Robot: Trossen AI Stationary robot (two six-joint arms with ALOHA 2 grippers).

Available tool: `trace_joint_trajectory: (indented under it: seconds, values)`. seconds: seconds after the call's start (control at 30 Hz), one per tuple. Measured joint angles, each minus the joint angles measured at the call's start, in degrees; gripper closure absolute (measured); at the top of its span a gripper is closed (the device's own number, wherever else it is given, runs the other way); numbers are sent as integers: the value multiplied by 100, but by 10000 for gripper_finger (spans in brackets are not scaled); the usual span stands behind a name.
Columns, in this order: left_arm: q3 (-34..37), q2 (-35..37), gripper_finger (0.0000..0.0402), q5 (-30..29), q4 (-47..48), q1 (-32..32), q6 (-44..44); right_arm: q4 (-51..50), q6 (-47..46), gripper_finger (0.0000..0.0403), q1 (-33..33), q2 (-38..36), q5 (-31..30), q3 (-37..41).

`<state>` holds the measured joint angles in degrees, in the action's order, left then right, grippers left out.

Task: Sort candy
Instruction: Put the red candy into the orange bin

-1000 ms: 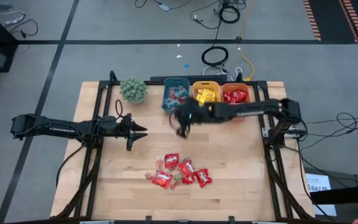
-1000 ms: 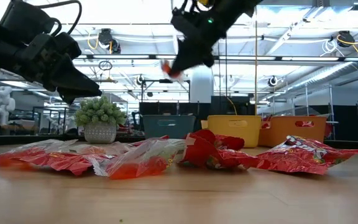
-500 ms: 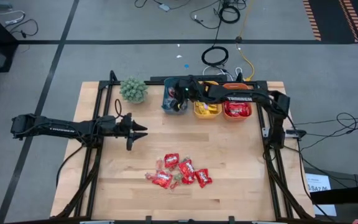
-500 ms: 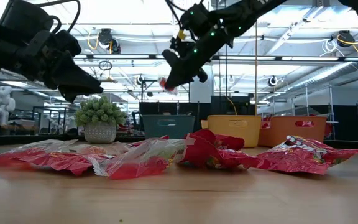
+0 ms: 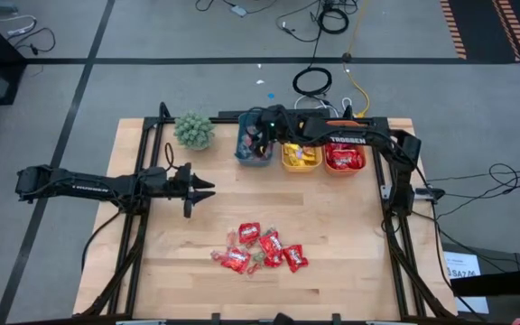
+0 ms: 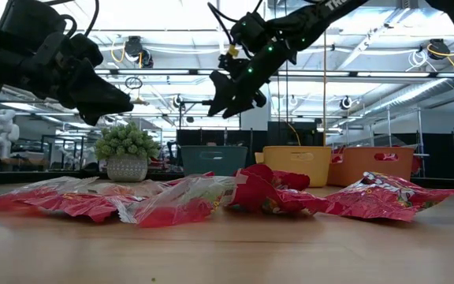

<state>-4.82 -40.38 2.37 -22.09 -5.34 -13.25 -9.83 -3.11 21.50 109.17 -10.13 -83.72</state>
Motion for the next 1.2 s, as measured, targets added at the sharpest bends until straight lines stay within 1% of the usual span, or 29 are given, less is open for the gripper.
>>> trace_joint_trajectory:
  seconds: [0.13,0.3,0.53,0.63,0.7,0.83,0.93,1.07,1.2]
  values:
    - [0,0,265,0,9,2,-1,-210,128,107,-47,-18,-2,0]
    - [0,1,265,0,4,0,-3,-819,3,103,-81,-327,-2,0]
    - [0,1,265,0,11,0,8,-2318,-1255,124,-281,-1151,21,0]
    - [0,1,265,-2,11,1,8,-2498,-1254,133,-580,-1313,458,0]
    - [0,-1,265,0,16,0,8,-2511,-831,139,-867,-1323,831,0]
    - [0,0,265,-2,31,2,10,-2500,242,151,-1513,-1078,1016,0]
    - [0,-1,265,0,35,2,10,-2374,675,159,-1933,-737,1028,0]
    - [0,-1,265,-2,35,2,12,-1981,677,171,-2333,-181,1028,0]
    - [0,-1,265,-2,38,0,13,-1502,480,185,-2563,363,1034,0]
